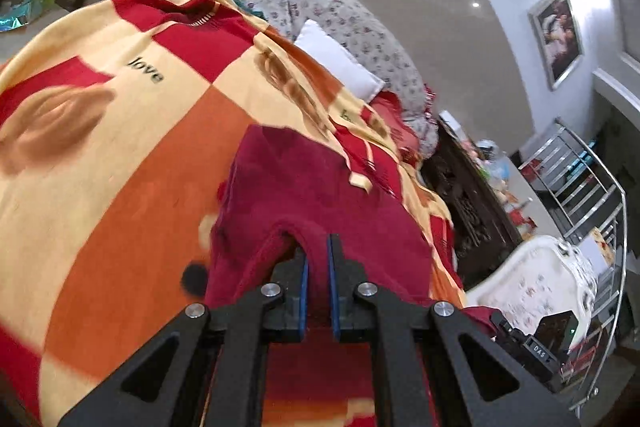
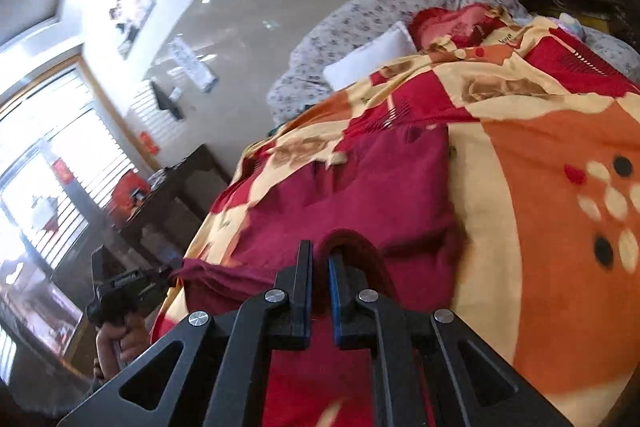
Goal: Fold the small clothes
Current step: 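Lift the hem end with both tools and fold it toward the collar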
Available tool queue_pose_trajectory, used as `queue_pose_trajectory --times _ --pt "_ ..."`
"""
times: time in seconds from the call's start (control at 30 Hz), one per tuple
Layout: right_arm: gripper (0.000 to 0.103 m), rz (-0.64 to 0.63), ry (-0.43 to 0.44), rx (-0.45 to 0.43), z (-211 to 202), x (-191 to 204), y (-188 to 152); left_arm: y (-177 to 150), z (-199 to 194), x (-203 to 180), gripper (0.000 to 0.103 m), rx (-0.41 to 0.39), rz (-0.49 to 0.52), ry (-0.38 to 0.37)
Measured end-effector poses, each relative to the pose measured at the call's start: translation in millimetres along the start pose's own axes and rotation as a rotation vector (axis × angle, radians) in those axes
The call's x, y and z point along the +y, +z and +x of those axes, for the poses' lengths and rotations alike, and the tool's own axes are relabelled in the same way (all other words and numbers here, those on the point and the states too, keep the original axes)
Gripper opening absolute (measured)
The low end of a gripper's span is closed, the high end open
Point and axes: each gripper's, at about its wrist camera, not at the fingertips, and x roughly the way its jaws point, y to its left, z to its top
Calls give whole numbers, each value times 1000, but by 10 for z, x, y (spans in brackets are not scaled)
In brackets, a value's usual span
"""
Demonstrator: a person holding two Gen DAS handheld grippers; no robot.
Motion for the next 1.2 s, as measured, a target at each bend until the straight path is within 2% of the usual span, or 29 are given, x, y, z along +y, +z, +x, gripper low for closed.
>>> queue_pose_trajectory --times 0.13,0.2,0.33,0.47,0.5,0.53,0.6,0.67,0.73,0.77,0.8,0.93,0.97,1.03,1.13,1.2 --pt "8 43 -53 19 422 -146 477 345 453 -51 8 6 24 55" --pt "8 25 -91 22 615 -201 668 487 635 -112 8 -8 68 89" --pt "8 33 -122 32 932 -364 899 700 943 -85 8 -11 92 145" --pt "8 55 -151 59 1249 -534 975 767 1270 -57 10 31 131 192" --pt "11 59 -153 59 1308 -566 988 769 1351 -51 13 46 146 208" --pt "12 69 -132 53 1355 -608 998 770 1411 -43 19 65 153 226" --pt "24 131 -80 56 1405 -725 1006 793 1455 -23 30 95 160 220" --pt "28 153 -46 41 1350 -744 990 806 1358 -50 41 72 173 208" --pt "43 124 -30 1 1208 -684 968 834 1188 -84 73 15 208 236" --pt "52 103 -39 -10 1144 -654 960 834 1047 -108 74 -37 235 256" --pt "54 75 -70 -20 1079 -621 952 833 979 -121 74 -57 253 258" --pt "54 -46 -151 -7 952 -496 903 714 829 -230 72 -108 339 296" --pt "54 -83 -188 0 964 -451 891 649 877 -300 69 -100 378 301" --pt "54 -159 -224 26 1043 -346 872 565 1024 -443 56 -74 443 311" --pt "54 -207 -245 47 1222 -216 876 536 1317 -633 53 -40 490 316" --pt "54 -207 -247 50 1382 -148 928 593 1567 -674 53 -37 488 357"
